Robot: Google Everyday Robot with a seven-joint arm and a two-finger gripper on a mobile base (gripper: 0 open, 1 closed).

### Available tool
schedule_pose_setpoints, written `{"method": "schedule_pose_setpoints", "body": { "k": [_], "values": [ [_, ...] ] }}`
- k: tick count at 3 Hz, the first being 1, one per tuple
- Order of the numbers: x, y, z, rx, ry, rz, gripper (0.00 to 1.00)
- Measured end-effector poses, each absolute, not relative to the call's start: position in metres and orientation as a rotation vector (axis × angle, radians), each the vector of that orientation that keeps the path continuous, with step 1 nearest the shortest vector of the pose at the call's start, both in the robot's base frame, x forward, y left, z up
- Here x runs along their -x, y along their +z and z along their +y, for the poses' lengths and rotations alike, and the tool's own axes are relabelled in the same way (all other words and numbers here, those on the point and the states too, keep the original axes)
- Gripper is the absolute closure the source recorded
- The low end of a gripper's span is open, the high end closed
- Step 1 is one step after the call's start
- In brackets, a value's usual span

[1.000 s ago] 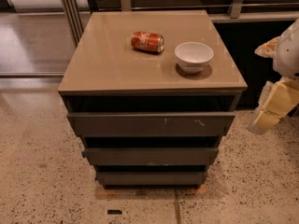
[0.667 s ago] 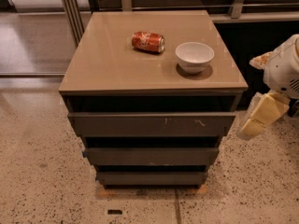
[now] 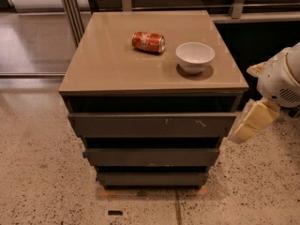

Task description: Open middle drawer

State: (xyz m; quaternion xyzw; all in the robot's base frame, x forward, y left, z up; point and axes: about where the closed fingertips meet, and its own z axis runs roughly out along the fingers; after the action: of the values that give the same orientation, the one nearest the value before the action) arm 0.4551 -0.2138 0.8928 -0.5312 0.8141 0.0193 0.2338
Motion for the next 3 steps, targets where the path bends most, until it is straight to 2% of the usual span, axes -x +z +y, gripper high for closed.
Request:
{"method": "schedule_pose_setpoints", "body": {
  "k": [1, 2, 3],
  "values": [
    [-0.450, 0.876, -0.212, 1.394, 0.081, 2.232, 0.00],
    [-0.435, 0.801, -0.192, 1.213, 0.262, 2.285, 0.00],
    [-0.437, 0.722, -0.167, 1.125, 0.372, 2.323, 0.17]
  ]
}}
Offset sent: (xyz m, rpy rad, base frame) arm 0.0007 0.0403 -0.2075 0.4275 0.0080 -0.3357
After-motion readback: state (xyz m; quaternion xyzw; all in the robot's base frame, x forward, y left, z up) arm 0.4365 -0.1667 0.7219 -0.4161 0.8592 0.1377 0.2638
